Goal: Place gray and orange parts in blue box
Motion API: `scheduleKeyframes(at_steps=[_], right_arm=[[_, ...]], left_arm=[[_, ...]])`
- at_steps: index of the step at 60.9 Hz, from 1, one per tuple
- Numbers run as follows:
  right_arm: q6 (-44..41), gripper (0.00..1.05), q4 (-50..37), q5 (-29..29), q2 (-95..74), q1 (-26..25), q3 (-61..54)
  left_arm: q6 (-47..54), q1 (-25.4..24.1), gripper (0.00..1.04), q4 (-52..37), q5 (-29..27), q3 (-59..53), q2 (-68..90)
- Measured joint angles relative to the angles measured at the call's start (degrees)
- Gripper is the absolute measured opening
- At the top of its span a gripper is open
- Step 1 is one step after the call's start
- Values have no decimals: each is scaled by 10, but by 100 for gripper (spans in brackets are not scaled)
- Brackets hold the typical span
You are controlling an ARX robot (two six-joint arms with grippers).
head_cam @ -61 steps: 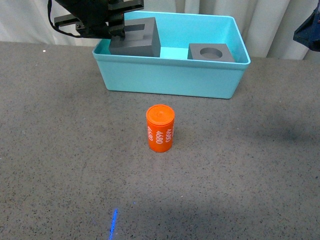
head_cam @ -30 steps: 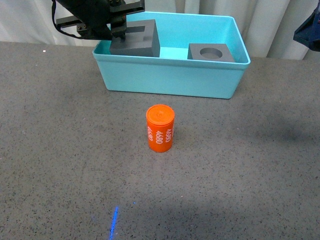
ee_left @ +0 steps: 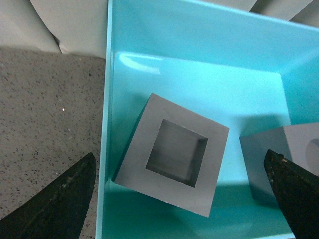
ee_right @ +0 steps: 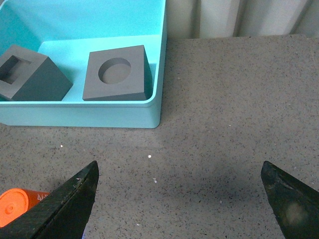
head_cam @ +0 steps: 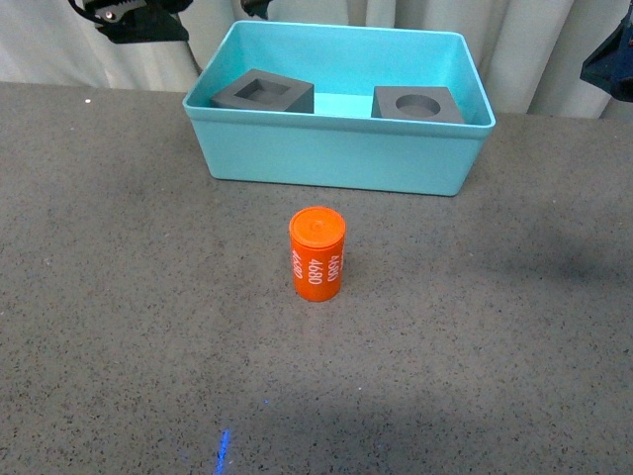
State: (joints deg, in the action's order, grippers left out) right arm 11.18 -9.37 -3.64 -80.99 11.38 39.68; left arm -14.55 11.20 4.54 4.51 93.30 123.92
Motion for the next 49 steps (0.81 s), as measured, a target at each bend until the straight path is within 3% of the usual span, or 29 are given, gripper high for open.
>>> scheduleKeyframes(at_steps=[24, 27, 33, 39, 49], right_arm=[[0, 95, 0, 0, 0, 0, 0], [0, 95, 0, 0, 0, 0, 0], [0, 95, 0, 0, 0, 0, 0], [0, 95, 0, -2, 0, -1, 0], [0, 95, 0, -1, 0, 0, 0]], left_arm=[[-17, 0, 97, -106, -63, -185, -145], [37, 0, 85, -289, -132, -278, -172], [96, -11, 69, -483, -137, -402, -217], [120, -23, 53, -577, -130, -491, -267], [133, -42, 26, -617, -116, -601, -340]])
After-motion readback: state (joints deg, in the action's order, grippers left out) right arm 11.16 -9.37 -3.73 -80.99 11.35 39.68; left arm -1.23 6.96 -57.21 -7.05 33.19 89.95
